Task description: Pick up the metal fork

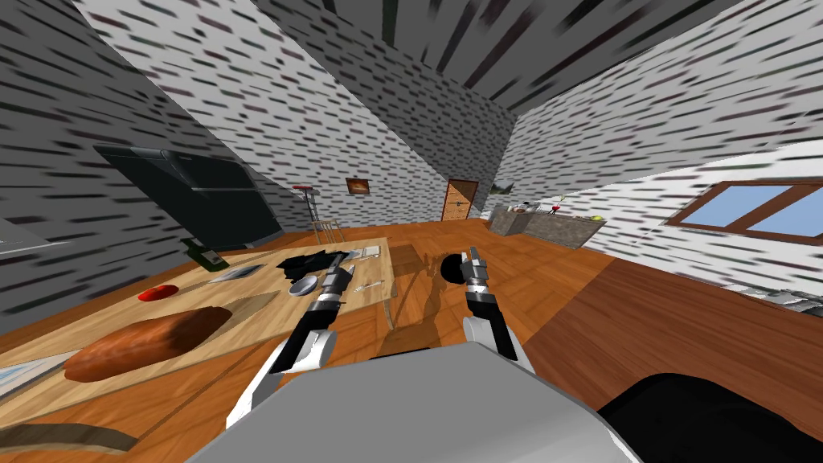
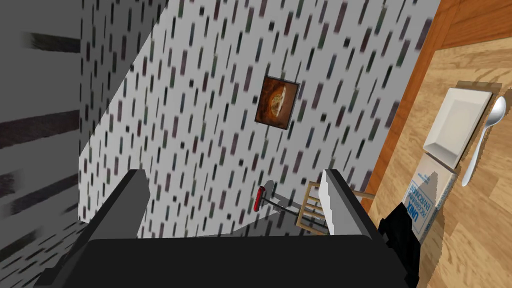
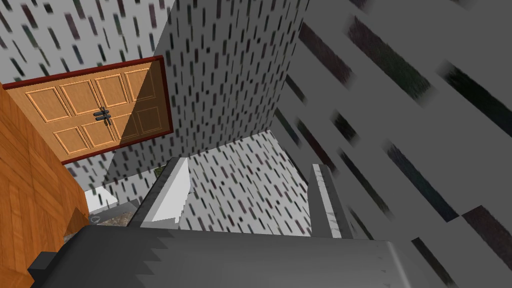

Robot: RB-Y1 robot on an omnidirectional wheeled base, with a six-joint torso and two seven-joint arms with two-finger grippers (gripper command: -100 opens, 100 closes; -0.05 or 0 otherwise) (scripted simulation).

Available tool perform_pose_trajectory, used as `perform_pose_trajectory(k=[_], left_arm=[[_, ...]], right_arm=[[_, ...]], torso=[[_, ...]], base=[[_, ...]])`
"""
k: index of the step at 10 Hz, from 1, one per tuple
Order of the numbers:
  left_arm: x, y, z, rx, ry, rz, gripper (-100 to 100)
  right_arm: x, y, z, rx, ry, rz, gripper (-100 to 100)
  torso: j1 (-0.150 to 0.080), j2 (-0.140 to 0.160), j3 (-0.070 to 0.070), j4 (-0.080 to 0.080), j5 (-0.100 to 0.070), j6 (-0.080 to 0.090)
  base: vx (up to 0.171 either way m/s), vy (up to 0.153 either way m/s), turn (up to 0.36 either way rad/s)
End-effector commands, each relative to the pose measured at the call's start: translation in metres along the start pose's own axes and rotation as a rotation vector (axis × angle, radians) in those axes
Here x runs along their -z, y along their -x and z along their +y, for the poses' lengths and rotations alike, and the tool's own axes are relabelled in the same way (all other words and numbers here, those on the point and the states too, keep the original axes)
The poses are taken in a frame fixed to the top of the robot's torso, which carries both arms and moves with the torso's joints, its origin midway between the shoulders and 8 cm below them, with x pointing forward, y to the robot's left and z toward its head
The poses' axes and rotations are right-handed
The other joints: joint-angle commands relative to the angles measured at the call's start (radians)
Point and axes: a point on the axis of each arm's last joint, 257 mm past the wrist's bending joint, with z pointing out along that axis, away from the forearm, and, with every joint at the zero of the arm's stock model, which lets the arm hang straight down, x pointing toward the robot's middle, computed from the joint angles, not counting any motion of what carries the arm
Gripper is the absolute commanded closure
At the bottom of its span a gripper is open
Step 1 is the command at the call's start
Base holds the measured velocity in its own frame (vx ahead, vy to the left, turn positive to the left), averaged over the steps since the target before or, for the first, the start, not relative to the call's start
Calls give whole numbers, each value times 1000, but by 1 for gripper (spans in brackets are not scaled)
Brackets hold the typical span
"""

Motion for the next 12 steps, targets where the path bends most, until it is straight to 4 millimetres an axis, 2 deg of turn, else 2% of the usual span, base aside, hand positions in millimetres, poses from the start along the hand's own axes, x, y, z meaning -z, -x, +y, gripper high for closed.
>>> perform_pose_trajectory(k=[1,3,4,5,6,7,8,12], left_arm=[[-11,7,19,51,53,-7,-100],[-17,11,45,86,120,-18,-100],[-17,12,48,86,132,-20,-100],[-22,15,67,122,182,-28,-100],[-31,14,75,158,206,-29,-100],[-27,17,88,157,244,-39,-100],[-33,19,103,192,280,-47,-100],[-39,22,143,259,406,-69,-100]], right_arm=[[0,0,0,0,0,0,0],[0,0,0,0,0,0,0],[0,0,0,0,0,0,0],[0,0,0,0,0,0,0],[0,0,0,0,0,0,0],[0,0,0,0,0,0,0],[0,0,0,0,0,0,0],[0,0,0,0,0,0,0]], torso=[[0,0,0,0,0,0],[1,0,0,0,0,0],[1,0,0,0,0,0],[0,-1,-1,0,0,0],[0,-1,-1,0,0,0],[3,-1,0,0,1,0],[1,-1,-1,0,0,0],[-2,-2,-1,0,0,0]], base=[[-58,101,-70],[-40,88,-40],[-19,70,-31],[-24,79,-63],[-41,127,-89],[-22,88,-33],[-19,67,-44],[-21,55,-53]])
